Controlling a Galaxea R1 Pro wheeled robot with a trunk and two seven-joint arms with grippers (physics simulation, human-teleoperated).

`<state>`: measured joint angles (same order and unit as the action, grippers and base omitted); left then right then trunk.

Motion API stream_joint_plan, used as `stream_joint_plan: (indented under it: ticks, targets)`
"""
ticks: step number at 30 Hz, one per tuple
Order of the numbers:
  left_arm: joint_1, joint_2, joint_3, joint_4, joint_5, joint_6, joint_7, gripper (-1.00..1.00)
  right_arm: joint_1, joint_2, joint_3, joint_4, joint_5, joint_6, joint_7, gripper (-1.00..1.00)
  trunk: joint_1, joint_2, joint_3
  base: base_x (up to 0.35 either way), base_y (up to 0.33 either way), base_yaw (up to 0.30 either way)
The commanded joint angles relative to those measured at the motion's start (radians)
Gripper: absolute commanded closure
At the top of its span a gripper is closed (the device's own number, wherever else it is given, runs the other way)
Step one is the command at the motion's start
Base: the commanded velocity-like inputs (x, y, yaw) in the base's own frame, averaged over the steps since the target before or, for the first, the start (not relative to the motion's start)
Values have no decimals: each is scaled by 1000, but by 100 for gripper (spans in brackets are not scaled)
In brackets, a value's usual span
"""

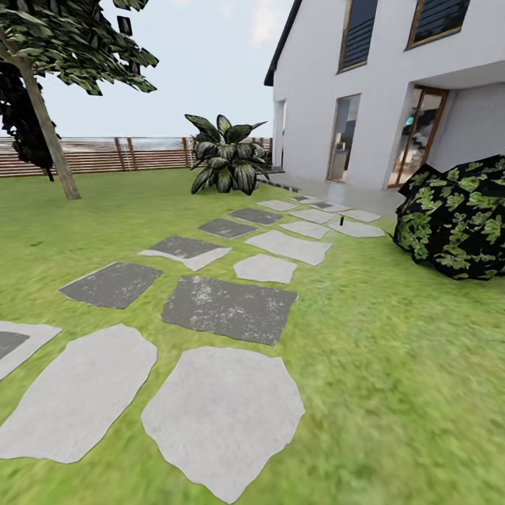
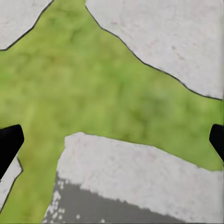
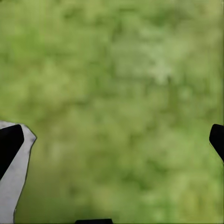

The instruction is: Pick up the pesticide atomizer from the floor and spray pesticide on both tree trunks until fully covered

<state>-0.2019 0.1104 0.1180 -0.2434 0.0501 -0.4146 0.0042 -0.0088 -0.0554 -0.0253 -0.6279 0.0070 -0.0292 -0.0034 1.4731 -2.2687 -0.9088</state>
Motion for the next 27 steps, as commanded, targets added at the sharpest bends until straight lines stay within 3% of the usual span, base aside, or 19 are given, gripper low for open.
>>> stream_joint_plan:
  ticks: [1, 27]
  targets:
    - [-1, 0, -1, 1, 5, -3, 0, -100, 0, 0, -1, 1, 1, -3, -1, -100, 0, 0, -1, 339, 0, -19]
    - [0, 0, -1, 1, 5, -4, 0, -100, 0, 0, -1, 2, 2, -4, -1, -100, 0, 0, -1, 339, 0, -1]
